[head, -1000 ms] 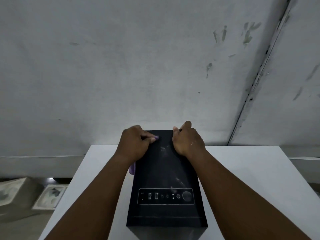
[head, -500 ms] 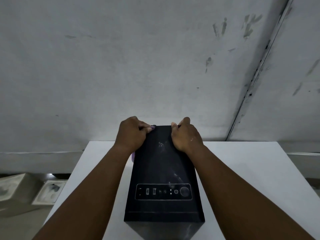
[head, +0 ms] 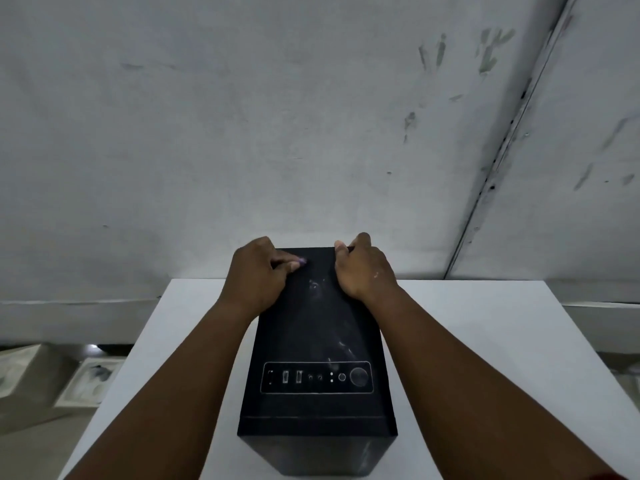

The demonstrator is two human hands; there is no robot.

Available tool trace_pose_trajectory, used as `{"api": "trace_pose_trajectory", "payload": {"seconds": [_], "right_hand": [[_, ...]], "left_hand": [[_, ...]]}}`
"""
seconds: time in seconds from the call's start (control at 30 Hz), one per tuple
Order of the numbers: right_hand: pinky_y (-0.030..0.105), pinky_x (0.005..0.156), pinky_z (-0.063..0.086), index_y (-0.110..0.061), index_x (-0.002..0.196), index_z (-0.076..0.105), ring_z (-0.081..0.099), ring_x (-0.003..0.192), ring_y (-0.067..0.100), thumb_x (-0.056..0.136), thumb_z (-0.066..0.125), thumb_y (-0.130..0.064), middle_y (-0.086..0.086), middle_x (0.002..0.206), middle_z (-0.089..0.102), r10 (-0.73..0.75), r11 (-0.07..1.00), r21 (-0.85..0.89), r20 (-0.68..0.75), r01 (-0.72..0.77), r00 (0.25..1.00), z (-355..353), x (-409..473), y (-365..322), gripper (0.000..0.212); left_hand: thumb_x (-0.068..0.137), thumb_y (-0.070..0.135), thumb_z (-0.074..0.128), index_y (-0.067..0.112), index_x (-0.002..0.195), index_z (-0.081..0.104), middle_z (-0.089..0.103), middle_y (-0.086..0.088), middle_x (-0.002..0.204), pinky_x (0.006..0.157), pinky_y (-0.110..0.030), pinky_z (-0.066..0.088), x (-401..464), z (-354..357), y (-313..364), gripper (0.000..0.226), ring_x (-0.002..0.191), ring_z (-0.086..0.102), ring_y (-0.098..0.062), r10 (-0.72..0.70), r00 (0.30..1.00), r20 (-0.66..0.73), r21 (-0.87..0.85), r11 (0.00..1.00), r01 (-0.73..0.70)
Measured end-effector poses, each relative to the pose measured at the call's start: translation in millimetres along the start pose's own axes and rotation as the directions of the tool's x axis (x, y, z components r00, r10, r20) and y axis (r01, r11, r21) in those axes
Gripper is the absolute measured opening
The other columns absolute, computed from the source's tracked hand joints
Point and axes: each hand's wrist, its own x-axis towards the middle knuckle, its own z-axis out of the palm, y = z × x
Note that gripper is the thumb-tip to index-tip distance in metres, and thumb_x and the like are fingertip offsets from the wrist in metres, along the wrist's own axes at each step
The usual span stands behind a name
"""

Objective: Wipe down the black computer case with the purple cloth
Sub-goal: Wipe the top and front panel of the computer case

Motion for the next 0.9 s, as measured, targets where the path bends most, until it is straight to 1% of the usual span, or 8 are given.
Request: {"api": "trace_pose_trajectory", "payload": {"seconds": [0.1, 0.2, 0.3, 0.47, 0.6, 0.7, 0.8, 0.9], "right_hand": [[0.036, 0.082, 0.038, -0.011, 0.127, 0.045, 0.054, 0.099, 0.028, 0.107, 0.037, -0.049, 0.013, 0.122, 0.061, -0.004, 1.000, 0.005, 0.000, 0.004, 1.000, -1, -1, 1, 0.043], [0.036, 0.083, 0.038, -0.011, 0.127, 0.046, 0.058, 0.109, 0.032, 0.107, 0.037, -0.049, 0.014, 0.123, 0.062, 0.000, 1.000, 0.000, 0.003, 0.000, 1.000, -1, 0, 1, 0.044], [0.036, 0.083, 0.038, -0.010, 0.128, 0.046, 0.059, 0.111, 0.033, 0.107, 0.037, -0.049, 0.014, 0.124, 0.062, -0.002, 1.000, 0.001, 0.005, 0.002, 1.000, -1, 0, 1, 0.045], [0.036, 0.085, 0.039, -0.010, 0.130, 0.047, 0.058, 0.116, 0.034, 0.107, 0.038, -0.050, 0.015, 0.127, 0.062, 0.002, 1.000, -0.012, 0.000, -0.002, 1.000, 0, 2, 2, 0.048], [0.036, 0.084, 0.039, -0.010, 0.131, 0.047, 0.058, 0.116, 0.033, 0.107, 0.037, -0.051, 0.014, 0.126, 0.062, 0.005, 1.000, -0.018, 0.006, -0.005, 1.000, 0, 2, 2, 0.049], [0.036, 0.084, 0.039, -0.010, 0.131, 0.047, 0.058, 0.115, 0.033, 0.106, 0.037, -0.052, 0.014, 0.127, 0.062, 0.011, 1.000, -0.010, 0.011, -0.011, 1.000, 0, 2, 2, 0.049], [0.035, 0.084, 0.038, -0.010, 0.132, 0.047, 0.058, 0.116, 0.032, 0.106, 0.038, -0.052, 0.013, 0.127, 0.062, 0.013, 1.000, -0.006, 0.013, -0.013, 1.000, 0, 2, 2, 0.049], [0.035, 0.085, 0.038, -0.010, 0.132, 0.048, 0.058, 0.117, 0.033, 0.106, 0.038, -0.051, 0.014, 0.128, 0.062, 0.012, 1.000, -0.006, 0.006, -0.012, 1.000, 0, 2, 3, 0.049]], "left_hand": [[0.096, 0.029, 0.073, 0.030, 0.105, 0.083, 0.054, 0.016, 0.082, 0.068, -0.007, 0.032, 19, 2, 1, 0.014, 0.077, 0.050, -0.003, -0.073, 0.997, -0.031, -0.022, 0.997, 0.072], [0.095, 0.025, 0.073, 0.029, 0.106, 0.083, 0.055, 0.013, 0.083, 0.067, -0.005, 0.034, 24, 3, 2, 0.014, 0.076, 0.051, -0.001, -0.072, 0.997, 0.000, -0.015, 0.997, 0.072], [0.094, 0.025, 0.075, 0.033, 0.104, 0.082, 0.058, 0.008, 0.084, 0.067, -0.006, 0.035, 11, 1, 2, 0.015, 0.078, 0.054, -0.003, -0.020, 0.999, 0.043, -0.017, 1.000, 0.021], [0.091, 0.024, 0.078, 0.039, 0.101, 0.081, 0.061, 0.009, 0.084, 0.070, -0.003, 0.037, -13, -1, -1, 0.018, 0.085, 0.056, 0.003, 0.108, 0.988, 0.115, -0.070, 0.993, -0.100], [0.092, 0.027, 0.077, 0.039, 0.100, 0.082, 0.058, 0.009, 0.082, 0.068, -0.006, 0.036, 3, 3, -2, 0.015, 0.078, 0.055, -0.003, 0.039, 0.998, 0.042, -0.043, 0.998, -0.037], [0.093, 0.029, 0.076, 0.033, 0.102, 0.083, 0.057, 0.011, 0.082, 0.069, -0.007, 0.035, 16, 8, 4, 0.012, 0.081, 0.056, -0.007, -0.047, 0.999, -0.020, -0.044, 0.998, 0.046], [0.093, 0.026, 0.075, 0.032, 0.102, 0.083, 0.056, 0.010, 0.083, 0.069, -0.004, 0.035, 16, 8, 7, 0.013, 0.079, 0.054, -0.005, -0.059, 0.998, 0.011, -0.044, 0.997, 0.059], [0.092, 0.024, 0.077, 0.035, 0.100, 0.083, 0.057, 0.008, 0.082, 0.068, -0.003, 0.035, 2, 2, 10, 0.014, 0.077, 0.054, -0.003, 0.001, 0.997, 0.078, -0.055, 0.999, 0.003]]}}
